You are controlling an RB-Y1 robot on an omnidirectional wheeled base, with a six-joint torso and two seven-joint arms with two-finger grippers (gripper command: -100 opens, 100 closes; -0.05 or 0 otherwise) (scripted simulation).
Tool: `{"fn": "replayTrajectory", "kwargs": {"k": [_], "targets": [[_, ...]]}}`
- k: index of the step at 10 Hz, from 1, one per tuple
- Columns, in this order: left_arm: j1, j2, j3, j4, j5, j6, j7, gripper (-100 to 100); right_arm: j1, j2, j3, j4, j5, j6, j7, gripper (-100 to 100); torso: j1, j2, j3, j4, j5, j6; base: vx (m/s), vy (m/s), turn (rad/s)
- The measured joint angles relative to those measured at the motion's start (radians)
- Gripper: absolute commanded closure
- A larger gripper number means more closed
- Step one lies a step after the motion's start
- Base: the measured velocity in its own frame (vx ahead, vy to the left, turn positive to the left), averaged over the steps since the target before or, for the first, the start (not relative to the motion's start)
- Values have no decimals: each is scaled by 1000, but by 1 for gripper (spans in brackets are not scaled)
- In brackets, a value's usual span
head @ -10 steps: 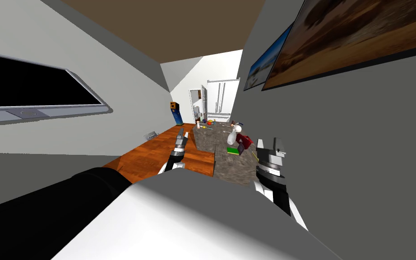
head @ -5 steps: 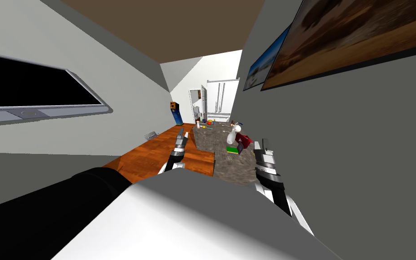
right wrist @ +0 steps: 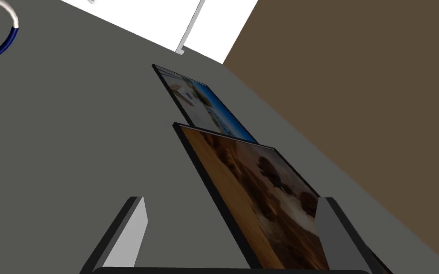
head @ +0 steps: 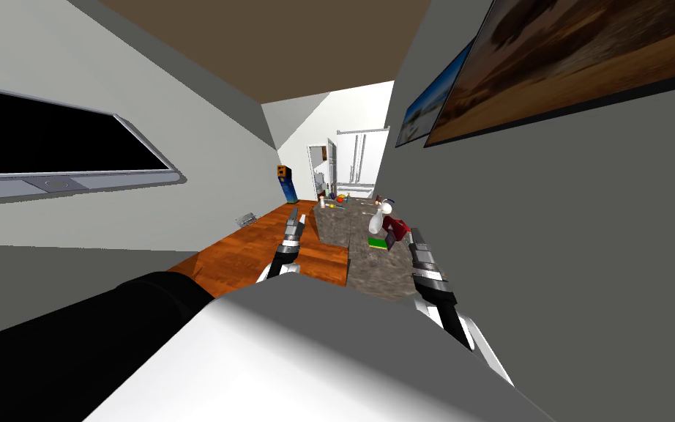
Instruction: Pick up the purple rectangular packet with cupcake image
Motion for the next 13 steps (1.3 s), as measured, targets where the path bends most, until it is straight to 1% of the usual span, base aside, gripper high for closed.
{"fn": "replayTrajectory", "kwargs": {"k": [3, 5, 6, 8, 9, 10, 13], "targets": [[0, 0, 0, 0, 0, 0, 0, 0, -20, -28, -12, 73, 51, 36, 83, -100, 0, -1, 0, 0, 0, 0, -5, 14, 27], [0, 0, 0, 0, 0, 0, 0, 0, -26, -29, -13, 107, 74, 44, 128, -100, 0, -1, 0, 0, 0, 0, -3, 14, 30], [0, 0, 0, 0, 0, 0, 0, 0, -32, -38, -17, 126, 91, 56, 156, -100, 0, -1, 0, 0, 0, 0, -2, 22, 53], [0, 0, 0, 0, 0, 0, 0, 0, -43, -63, -31, 159, 125, 95, 206, -100, 1, -1, 0, 0, 0, 0, -1, 17, 27], [0, 0, 0, 0, 0, 0, 0, 0, -46, -61, -30, 171, 136, 101, 226, -100, 0, -1, 0, 0, 0, 0, -4, 14, 28], [0, 0, 0, 0, 0, 0, 0, 0, -56, -69, -37, 196, 147, 106, 245, -100, 0, -1, 0, 0, 0, 0, -1, 18, 49], [0, 0, 0, 0, 0, 0, 0, 0, -74, -83, -50, 258, 202, 140, 327, -100, 1, -1, -1, 0, 0, 0, 2, 21, 52]]}}
